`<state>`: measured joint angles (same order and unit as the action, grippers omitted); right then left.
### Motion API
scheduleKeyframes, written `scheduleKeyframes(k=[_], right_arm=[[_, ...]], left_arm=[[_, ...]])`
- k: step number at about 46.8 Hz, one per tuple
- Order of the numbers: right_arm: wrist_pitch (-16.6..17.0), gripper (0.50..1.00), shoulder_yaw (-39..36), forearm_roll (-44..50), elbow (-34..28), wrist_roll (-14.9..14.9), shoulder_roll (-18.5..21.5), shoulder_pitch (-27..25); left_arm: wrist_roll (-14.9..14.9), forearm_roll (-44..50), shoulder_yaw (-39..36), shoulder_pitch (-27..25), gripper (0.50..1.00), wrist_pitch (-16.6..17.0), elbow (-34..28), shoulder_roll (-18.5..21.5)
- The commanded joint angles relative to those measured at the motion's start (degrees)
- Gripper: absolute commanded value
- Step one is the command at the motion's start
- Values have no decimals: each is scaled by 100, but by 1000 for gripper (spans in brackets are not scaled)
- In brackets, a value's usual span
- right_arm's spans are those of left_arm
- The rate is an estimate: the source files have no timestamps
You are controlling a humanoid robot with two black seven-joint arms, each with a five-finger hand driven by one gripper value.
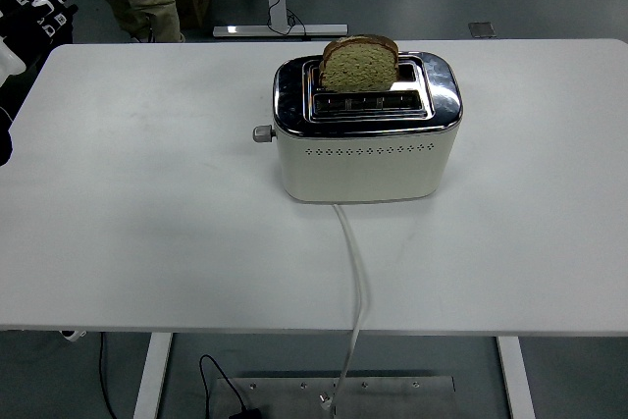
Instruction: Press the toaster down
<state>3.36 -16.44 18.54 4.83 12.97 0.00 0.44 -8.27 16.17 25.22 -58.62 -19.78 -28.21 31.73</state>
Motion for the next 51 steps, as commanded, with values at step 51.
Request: scheduleKeyframes(k=[51], right_arm=[[-2, 998, 0, 0, 0, 4, 0, 0]], left_arm=[[1, 8, 18, 193, 1000, -52, 0, -70]])
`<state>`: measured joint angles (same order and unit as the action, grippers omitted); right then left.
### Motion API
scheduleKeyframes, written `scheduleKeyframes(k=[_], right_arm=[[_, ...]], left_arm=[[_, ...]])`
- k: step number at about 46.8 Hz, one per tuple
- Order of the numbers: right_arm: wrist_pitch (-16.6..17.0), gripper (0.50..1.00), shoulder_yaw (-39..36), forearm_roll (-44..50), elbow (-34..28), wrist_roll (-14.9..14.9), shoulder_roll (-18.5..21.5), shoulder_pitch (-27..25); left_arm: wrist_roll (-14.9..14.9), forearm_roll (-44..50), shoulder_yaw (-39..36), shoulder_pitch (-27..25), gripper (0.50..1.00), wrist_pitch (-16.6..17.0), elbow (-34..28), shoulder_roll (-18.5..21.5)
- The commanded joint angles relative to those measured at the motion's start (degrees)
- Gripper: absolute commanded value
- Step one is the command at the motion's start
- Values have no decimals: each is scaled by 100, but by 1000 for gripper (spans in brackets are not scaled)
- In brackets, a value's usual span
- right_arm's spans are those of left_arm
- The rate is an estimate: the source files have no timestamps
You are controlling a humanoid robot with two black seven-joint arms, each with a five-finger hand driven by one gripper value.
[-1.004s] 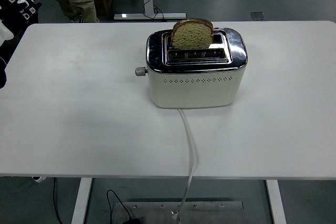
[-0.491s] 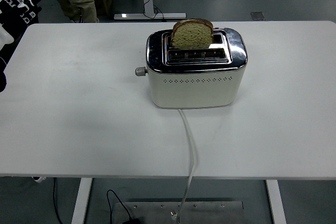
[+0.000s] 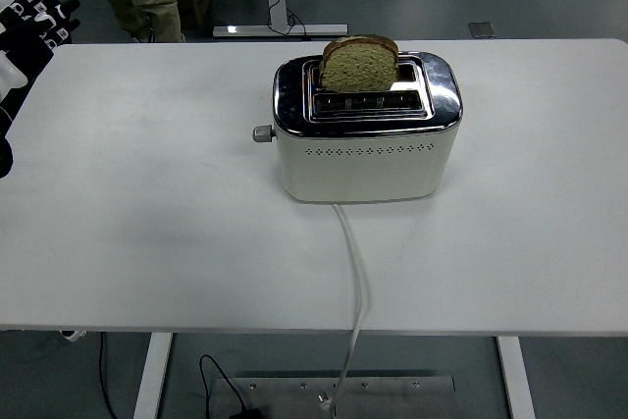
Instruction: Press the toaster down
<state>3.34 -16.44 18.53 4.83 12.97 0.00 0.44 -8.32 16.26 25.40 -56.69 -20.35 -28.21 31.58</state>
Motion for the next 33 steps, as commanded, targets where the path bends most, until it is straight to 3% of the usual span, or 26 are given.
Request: scheduleKeyframes(k=[1, 16, 23, 33], right_arm=[[0, 998, 0, 2, 0, 4, 0, 0], [0, 998, 0, 2, 0, -4, 0, 0], [0, 998, 0, 2, 0, 4, 0, 0], [0, 998, 0, 2, 0, -5, 0, 0]], left_arm=[[6, 0, 0, 0, 1000, 13, -9, -73], [41, -166, -18, -53, 1000, -30, -132, -47], [50, -325, -9, -88, 1000, 92, -1062, 287], [59, -571, -26, -80, 1000, 664, -2285, 858]])
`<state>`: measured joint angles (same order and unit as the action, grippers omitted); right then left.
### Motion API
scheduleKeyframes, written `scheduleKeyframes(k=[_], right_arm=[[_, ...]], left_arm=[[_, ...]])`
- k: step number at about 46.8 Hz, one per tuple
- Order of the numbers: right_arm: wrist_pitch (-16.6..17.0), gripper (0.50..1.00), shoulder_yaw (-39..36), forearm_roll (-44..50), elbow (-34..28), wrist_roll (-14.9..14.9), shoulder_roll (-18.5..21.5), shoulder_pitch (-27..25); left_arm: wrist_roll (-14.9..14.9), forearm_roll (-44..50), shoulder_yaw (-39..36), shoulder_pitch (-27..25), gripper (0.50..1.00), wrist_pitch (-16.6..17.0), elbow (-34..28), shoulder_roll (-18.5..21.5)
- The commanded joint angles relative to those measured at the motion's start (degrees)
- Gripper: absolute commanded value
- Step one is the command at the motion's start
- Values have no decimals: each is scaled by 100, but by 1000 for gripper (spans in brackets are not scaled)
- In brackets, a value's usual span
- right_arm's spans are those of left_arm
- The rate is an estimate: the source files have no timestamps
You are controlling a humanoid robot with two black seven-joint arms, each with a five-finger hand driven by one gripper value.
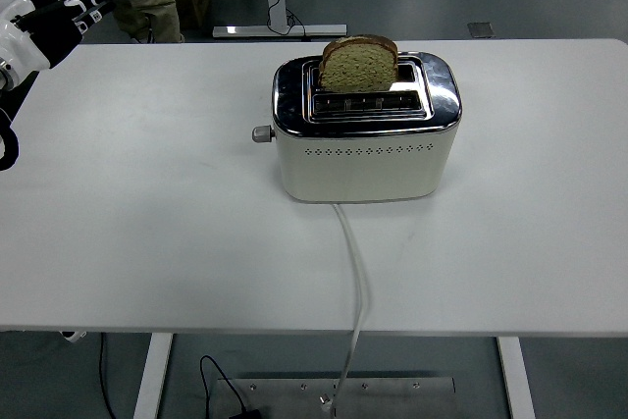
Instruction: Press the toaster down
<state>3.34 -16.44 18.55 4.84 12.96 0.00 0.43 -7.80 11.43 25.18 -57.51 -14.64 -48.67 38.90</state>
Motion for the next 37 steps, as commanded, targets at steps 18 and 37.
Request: scheduleKeyframes(k=[18, 37], right_arm=[[0, 998, 0, 0, 0, 5, 0, 1], [0, 998, 0, 0, 0, 5, 0, 1]], left_arm=[[147, -422, -13, -208, 1000, 110, -907, 733], [815, -2443, -40, -674, 1000, -399, -1891, 1076]])
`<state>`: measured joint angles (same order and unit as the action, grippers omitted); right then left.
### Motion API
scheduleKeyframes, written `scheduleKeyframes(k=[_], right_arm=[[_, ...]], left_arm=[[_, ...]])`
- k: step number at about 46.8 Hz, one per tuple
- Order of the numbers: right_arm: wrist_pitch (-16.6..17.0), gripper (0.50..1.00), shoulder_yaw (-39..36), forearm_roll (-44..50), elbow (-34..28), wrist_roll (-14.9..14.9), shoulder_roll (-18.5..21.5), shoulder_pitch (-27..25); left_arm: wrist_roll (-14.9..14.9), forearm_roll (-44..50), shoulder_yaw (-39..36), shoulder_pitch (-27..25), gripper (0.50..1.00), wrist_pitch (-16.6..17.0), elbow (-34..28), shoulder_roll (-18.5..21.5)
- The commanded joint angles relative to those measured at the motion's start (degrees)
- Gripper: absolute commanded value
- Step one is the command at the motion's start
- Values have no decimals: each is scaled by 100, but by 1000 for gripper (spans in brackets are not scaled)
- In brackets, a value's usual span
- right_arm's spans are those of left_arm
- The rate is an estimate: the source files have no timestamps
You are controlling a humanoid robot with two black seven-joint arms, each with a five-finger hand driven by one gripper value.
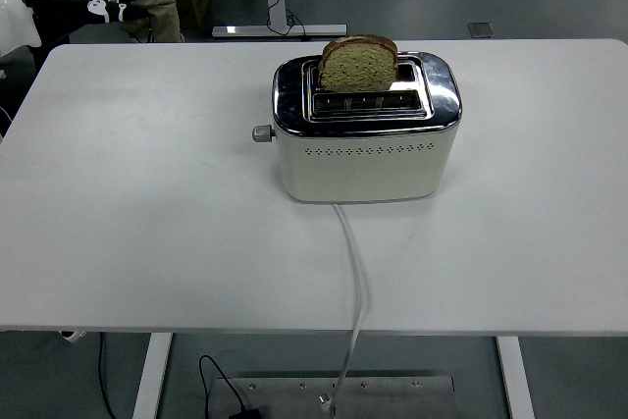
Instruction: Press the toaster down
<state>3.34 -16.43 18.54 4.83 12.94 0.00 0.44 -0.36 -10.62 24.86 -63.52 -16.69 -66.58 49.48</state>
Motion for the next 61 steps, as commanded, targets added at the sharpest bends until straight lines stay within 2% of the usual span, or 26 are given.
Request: scheduleKeyframes(k=[1, 7, 13, 26, 42, 50, 61], right_arm=[[0, 998, 0, 1, 0, -2, 0, 0], [0, 998, 0, 1, 0, -2, 0, 0], [0, 998, 0, 1, 0, -2, 0, 0], [0, 998, 0, 1, 0, -2, 0, 0], [0, 998, 0, 1, 0, -2, 0, 0], [0, 998, 0, 1, 0, -2, 0, 0], [0, 998, 0, 1, 0, 6, 0, 0]], left_arm=[[106, -335, -7, -99, 1000, -264, -136, 18], [299, -967, -7, -266, 1000, -694, -347, 79], [317, -1732, -33, -380, 1000, -1151, -575, 220], [476, -2998, -60, -512, 1000, -1811, -971, 317], [476, -3824, -350, -486, 1000, -1831, -1411, 405], [476, -4080, -350, -319, 1000, -1831, -1384, 194], [467, -4308, -350, -3, 1000, -1504, -1253, -105]])
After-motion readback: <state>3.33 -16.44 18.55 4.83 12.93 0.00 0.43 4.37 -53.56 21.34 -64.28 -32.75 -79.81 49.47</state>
